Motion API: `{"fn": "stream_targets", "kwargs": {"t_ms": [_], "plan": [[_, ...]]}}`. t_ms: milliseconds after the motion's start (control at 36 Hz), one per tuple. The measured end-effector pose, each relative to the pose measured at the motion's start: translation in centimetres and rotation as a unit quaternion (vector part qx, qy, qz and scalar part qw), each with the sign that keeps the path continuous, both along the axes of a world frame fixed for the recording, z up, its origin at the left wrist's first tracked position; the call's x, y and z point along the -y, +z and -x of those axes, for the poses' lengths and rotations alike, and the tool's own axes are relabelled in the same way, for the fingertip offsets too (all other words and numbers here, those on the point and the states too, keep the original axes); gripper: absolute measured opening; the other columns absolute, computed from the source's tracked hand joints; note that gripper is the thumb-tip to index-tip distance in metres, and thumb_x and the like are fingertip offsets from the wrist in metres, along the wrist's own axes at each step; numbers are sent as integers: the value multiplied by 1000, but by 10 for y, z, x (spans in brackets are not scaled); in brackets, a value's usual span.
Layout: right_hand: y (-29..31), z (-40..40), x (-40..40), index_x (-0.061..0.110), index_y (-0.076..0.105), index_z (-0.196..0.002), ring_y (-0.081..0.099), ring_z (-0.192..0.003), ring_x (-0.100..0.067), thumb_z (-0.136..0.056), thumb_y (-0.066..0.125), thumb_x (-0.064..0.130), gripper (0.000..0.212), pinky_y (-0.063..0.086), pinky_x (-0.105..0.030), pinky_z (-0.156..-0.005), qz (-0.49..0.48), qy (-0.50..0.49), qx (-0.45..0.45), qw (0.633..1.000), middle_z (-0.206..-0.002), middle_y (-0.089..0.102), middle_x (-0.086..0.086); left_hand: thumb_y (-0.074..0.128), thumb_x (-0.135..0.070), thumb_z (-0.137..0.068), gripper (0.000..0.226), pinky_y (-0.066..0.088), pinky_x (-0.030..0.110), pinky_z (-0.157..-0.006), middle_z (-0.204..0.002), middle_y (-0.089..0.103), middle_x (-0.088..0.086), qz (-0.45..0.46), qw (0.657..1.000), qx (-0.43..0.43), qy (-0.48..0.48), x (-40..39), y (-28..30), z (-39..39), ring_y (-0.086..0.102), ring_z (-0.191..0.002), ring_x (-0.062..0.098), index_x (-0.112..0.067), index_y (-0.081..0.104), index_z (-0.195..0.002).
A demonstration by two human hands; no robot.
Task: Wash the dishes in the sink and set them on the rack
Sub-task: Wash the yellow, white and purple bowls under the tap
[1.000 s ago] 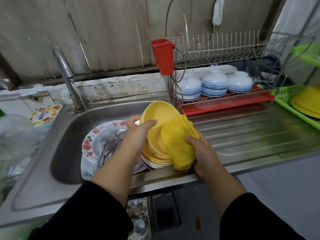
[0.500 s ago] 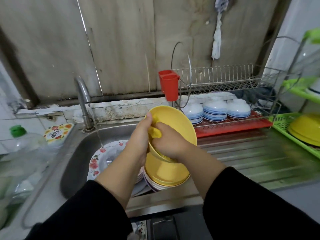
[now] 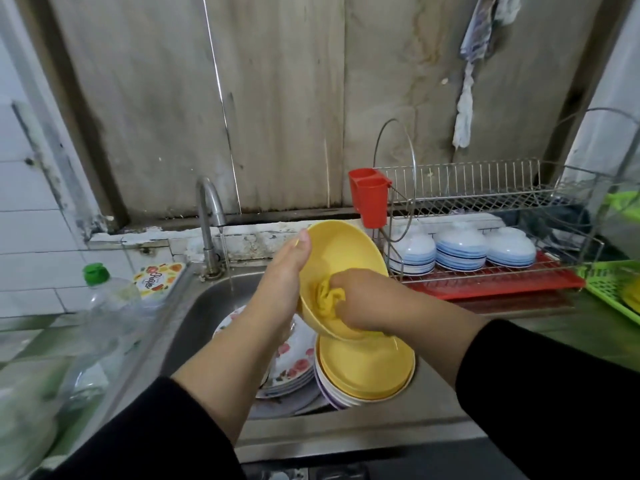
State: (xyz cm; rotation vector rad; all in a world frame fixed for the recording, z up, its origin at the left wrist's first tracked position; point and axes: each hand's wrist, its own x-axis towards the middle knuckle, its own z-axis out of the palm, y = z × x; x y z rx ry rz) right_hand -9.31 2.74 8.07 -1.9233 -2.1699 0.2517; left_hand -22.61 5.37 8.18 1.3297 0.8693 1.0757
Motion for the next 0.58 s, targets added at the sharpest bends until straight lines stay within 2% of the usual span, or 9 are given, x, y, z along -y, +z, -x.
{"fn": "stream_targets", "kwargs": {"t_ms": [83,167,222,278,333,417,500,528,583], "plan": [[6,9,-10,14,54,-111,53,-106,-25,-89,50,15,22,41,-31,-79,-170,-93,-152,969,-115,54,-5,46,-71,-71,79,45,49,-100,-124,63,5,-1,1000,9,-23,5,7,-5,61,-112,24,-21,52,-132],[14,30,-5,13,58,-105,58,-95,-23,-87,51,9,20,46,-34,-79,-122,8,-363,924,-102,62,-6,45,-74,-77,78,42,48,-103,-126,61,7,21,1000,3,-11,5,17,-5,58,-116,25,-20,52,-132],[18,32,7,11,59,-99,56,-90,-24,-88,50,7,15,43,-32,-79,-8,79,-320,944,-95,61,-8,42,-68,-82,71,43,48,-102,-125,61,8,34,999,5,8,3,17,0,58,-115,26,-18,52,-132],[18,21,8,13,59,-102,52,-98,-26,-92,47,12,16,39,-30,-79,71,82,-91,990,-105,57,-9,43,-71,-75,77,42,50,-103,-129,58,5,10,1000,0,12,4,15,5,57,-116,26,-23,49,-135],[18,6,-2,16,52,-122,50,-110,-27,-93,45,16,30,39,-30,-81,33,-7,74,997,-123,52,-7,45,-75,-68,83,42,52,-102,-130,58,2,-18,1000,1,10,9,16,5,57,-117,25,-29,47,-136],[23,8,-13,15,48,-119,51,-110,-26,-90,51,13,29,40,-31,-80,-149,-88,-151,973,-120,52,-8,43,-84,-65,92,40,48,-103,-133,56,8,-7,1000,5,-4,11,20,-3,55,-120,32,-25,47,-136],[34,24,-7,27,48,-110,58,-95,-22,-89,53,12,26,45,-29,-74,-91,-10,-439,894,-103,61,-2,35,-76,-74,81,48,45,-95,-123,62,14,27,999,18,-13,12,27,-9,60,-112,30,-20,53,-130],[37,29,-1,31,49,-111,59,-89,-18,-89,53,11,30,45,-28,-71,-52,34,-431,900,-100,62,-1,34,-73,-80,77,48,46,-96,-119,64,15,47,998,34,-11,10,27,-7,62,-110,29,-17,54,-129],[40,24,7,27,54,-117,55,-92,-18,-89,52,8,33,45,-27,-76,-6,128,-234,964,-107,61,-4,33,-66,-88,70,49,46,-94,-112,67,14,63,996,56,0,5,30,0,64,-104,28,-12,55,-127]]}}
